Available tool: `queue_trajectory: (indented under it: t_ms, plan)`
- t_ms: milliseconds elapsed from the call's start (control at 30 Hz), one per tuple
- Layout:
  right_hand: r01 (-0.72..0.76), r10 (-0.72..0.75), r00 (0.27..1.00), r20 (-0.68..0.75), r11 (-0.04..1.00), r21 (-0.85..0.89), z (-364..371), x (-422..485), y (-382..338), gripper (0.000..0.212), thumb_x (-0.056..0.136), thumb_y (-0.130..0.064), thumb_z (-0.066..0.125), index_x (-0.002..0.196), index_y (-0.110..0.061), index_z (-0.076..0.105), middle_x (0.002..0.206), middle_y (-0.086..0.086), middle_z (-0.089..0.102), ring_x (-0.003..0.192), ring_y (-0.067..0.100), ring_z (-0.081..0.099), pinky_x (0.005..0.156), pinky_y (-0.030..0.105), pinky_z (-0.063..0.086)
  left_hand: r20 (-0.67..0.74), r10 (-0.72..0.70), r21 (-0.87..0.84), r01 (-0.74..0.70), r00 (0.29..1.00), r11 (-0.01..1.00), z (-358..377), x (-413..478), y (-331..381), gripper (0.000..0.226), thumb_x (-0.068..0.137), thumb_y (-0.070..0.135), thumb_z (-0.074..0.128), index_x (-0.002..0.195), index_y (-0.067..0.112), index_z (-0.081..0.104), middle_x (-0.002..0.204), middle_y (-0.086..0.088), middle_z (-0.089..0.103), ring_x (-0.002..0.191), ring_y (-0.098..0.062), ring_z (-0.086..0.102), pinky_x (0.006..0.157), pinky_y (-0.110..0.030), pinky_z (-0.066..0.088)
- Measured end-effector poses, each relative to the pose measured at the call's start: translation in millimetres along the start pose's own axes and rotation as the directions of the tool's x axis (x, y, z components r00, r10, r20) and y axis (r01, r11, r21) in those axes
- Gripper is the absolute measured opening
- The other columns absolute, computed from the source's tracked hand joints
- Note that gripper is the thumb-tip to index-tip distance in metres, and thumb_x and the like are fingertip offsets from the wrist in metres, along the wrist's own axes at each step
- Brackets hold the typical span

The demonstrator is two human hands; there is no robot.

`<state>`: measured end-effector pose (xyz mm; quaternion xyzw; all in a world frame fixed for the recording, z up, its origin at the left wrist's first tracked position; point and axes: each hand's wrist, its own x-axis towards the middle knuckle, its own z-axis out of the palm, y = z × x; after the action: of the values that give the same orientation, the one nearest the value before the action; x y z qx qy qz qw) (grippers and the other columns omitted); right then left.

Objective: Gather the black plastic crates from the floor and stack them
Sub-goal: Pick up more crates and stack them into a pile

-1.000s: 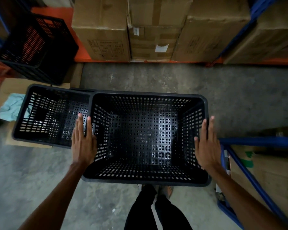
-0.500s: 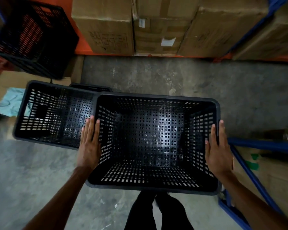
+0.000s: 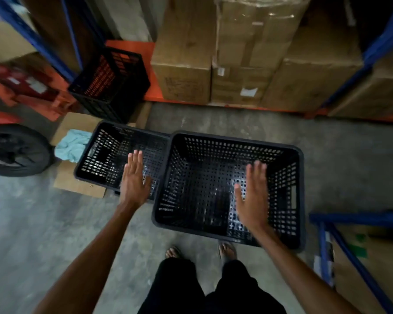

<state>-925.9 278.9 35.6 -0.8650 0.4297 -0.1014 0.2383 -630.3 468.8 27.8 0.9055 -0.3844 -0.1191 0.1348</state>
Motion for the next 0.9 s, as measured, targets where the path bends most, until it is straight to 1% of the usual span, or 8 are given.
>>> queue_trajectory:
  t_ms: [167,300,400,467,600,733,833,900]
  plan:
    - [0.372,-0.368,0.927,-0.077,0.872,0.318,61,14,-185,0.058,0.101,-0.025,0.045,0.153,-0.005,0.028,0.163,0.008,0.019,0.153,0.023,0.011,0.123,0.035,0.019,-0.079,-0.101,0.002,0.102,0.992,0.995,-53,26,-114,0.071,0.086,0.010,0.061,0.149,-0.002,0.031,0.156,-0.021,0.030,0.149,-0.036,0.023,0.122,-0.044,0.022]
    - [0.359,-0.358,0.930,-0.087,0.831,0.424,132,31,-288,0.054,0.100,-0.024,0.044,0.149,-0.003,0.035,0.159,0.008,0.032,0.151,0.018,0.021,0.121,0.031,0.023,-0.079,-0.162,-0.058,0.158,0.984,0.986,-66,68,-210,0.063,0.080,-0.002,0.060,0.141,-0.004,0.045,0.146,-0.028,0.045,0.137,-0.043,0.040,0.117,-0.044,0.030]
    - [0.144,-0.164,0.986,0.019,0.910,0.388,203,51,-329,0.054,0.101,-0.029,0.043,0.150,-0.008,0.036,0.157,0.004,0.037,0.148,0.015,0.027,0.120,0.026,0.023,-0.043,-0.156,-0.058,0.153,0.987,0.987,-53,106,-282,0.061,0.077,0.001,0.061,0.138,0.002,0.052,0.140,-0.026,0.051,0.130,-0.042,0.047,0.109,-0.044,0.039]
    - [-0.125,0.101,0.991,0.088,0.934,0.335,250,69,-335,0.055,0.098,-0.025,0.049,0.149,-0.008,0.037,0.153,0.007,0.042,0.144,0.019,0.036,0.119,0.026,0.026,-0.006,-0.183,-0.021,0.183,0.983,0.983,-40,130,-327,0.062,0.078,0.007,0.062,0.139,0.005,0.050,0.142,-0.023,0.050,0.131,-0.039,0.046,0.108,-0.045,0.040]
    - [-0.534,0.526,0.845,0.090,0.828,0.172,322,104,-299,0.061,0.094,-0.020,0.055,0.149,-0.003,0.036,0.147,0.017,0.047,0.137,0.030,0.045,0.113,0.027,0.027,0.052,-0.188,0.083,0.184,0.981,0.979,3,167,-400,0.070,0.080,0.014,0.063,0.145,0.002,0.039,0.149,-0.024,0.041,0.140,-0.040,0.036,0.114,-0.051,0.031]
    - [-0.685,0.686,0.727,-0.026,0.728,0.024,374,123,-241,0.070,0.092,-0.026,0.057,0.152,-0.002,0.028,0.150,0.022,0.043,0.136,0.035,0.045,0.111,0.029,0.028,0.083,-0.241,0.102,0.233,0.967,0.967,55,207,-447,0.085,0.085,0.027,0.062,0.154,0.005,0.017,0.159,-0.021,0.023,0.148,-0.038,0.020,0.118,-0.049,0.020]
    - [-0.780,0.785,0.619,-0.021,0.617,0.102,407,126,-204,0.067,0.094,-0.022,0.055,0.153,-0.007,0.027,0.145,0.016,0.049,0.130,0.033,0.052,0.104,0.039,0.044,0.075,-0.316,-0.012,0.318,0.946,0.948,91,231,-458,0.089,0.083,0.030,0.065,0.153,0.008,0.016,0.148,-0.027,0.041,0.134,-0.044,0.042,0.108,-0.052,0.037]
    - [-0.730,0.738,0.670,-0.083,0.675,0.105,417,120,-193,0.058,0.093,-0.020,0.056,0.147,-0.010,0.038,0.140,0.014,0.053,0.127,0.031,0.053,0.102,0.041,0.046,0.056,-0.397,-0.084,0.401,0.916,0.912,103,241,-455,0.082,0.082,0.028,0.066,0.150,0.011,0.024,0.129,-0.028,0.059,0.112,-0.047,0.059,0.089,-0.050,0.049]
